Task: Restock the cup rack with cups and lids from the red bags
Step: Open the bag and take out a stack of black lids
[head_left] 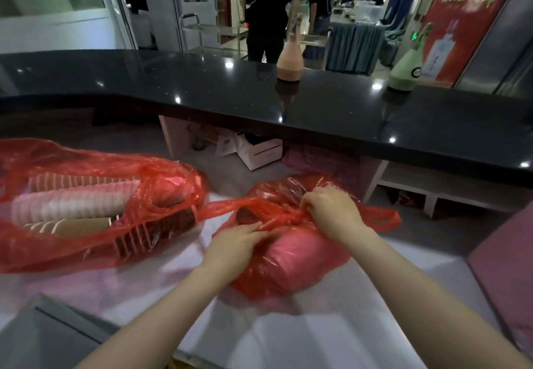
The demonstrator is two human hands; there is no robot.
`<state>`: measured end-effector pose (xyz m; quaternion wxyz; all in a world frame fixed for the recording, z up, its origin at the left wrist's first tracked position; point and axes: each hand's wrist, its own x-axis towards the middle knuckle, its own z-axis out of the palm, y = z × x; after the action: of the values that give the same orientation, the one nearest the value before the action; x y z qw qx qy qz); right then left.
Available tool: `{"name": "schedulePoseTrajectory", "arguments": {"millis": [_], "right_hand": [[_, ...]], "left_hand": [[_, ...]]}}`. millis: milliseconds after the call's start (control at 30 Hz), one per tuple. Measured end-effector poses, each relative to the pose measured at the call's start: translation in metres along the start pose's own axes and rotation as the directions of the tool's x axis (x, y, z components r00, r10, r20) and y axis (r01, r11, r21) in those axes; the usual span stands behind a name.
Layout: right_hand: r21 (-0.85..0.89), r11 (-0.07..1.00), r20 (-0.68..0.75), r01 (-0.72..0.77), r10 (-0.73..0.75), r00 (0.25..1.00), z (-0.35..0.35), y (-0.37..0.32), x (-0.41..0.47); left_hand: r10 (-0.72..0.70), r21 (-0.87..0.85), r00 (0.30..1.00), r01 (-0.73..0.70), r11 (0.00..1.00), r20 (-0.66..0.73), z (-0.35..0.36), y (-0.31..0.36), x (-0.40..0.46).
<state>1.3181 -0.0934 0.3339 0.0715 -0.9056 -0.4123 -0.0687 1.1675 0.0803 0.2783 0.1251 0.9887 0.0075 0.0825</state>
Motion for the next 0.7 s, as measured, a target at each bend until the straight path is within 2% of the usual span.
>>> {"name": "schedulePoseTrajectory", "arguments": {"millis": [133, 233, 333, 400, 433, 500, 533, 600, 700], "right_hand": [[0.040, 0.973, -0.085, -0.229, 0.232, 0.969, -0.004, 0.021, -0.014], [0.065, 0.907, -0.106, -0.417, 0.422, 0.901, -0.012, 0.045, -0.029], [0.080, 0.874, -0.102, -0.479, 0.485, 0.869, -0.018, 0.053, -0.040], [0.092, 0.919, -0.164, -0.383, 0.393, 0.905, -0.019, 0.050, -0.042], [0.097, 0.951, -0.185, -0.293, 0.307, 0.934, -0.018, 0.047, -0.042], [0.101, 0.989, -0.127, -0.105, 0.118, 0.985, -0.016, 0.037, -0.040], [0.094, 0.995, -0.069, -0.039, 0.045, 0.997, -0.013, 0.031, -0.039], [0.070, 0.997, 0.008, 0.020, -0.020, 1.000, -0.004, 0.024, -0.038], [0.007, 1.000, -0.055, 0.018, -0.018, 0.998, 0.003, 0.027, -0.042]], "left_hand": [[0.029, 0.108, 0.982, -0.009, 0.994, -0.186, -0.016, -0.024, 0.008], [-0.183, 0.124, 0.977, 0.195, 0.973, -0.108, -0.024, -0.040, 0.011], [-0.236, 0.130, 0.971, 0.238, 0.963, -0.031, -0.030, -0.030, 0.016], [-0.203, -0.027, 0.975, 0.202, 0.979, -0.090, -0.035, -0.007, 0.022], [-0.177, -0.097, 0.970, 0.163, 0.982, -0.164, -0.037, 0.006, 0.026], [-0.115, -0.172, 0.944, 0.063, 0.983, -0.309, -0.038, 0.029, 0.035], [-0.092, -0.193, 0.937, 0.027, 0.981, -0.338, -0.037, 0.037, 0.042], [-0.086, -0.253, 0.961, 0.017, 0.967, -0.264, -0.033, 0.045, 0.053], [-0.076, -0.185, 0.997, 0.073, 0.980, -0.010, -0.017, 0.041, 0.060]]}}
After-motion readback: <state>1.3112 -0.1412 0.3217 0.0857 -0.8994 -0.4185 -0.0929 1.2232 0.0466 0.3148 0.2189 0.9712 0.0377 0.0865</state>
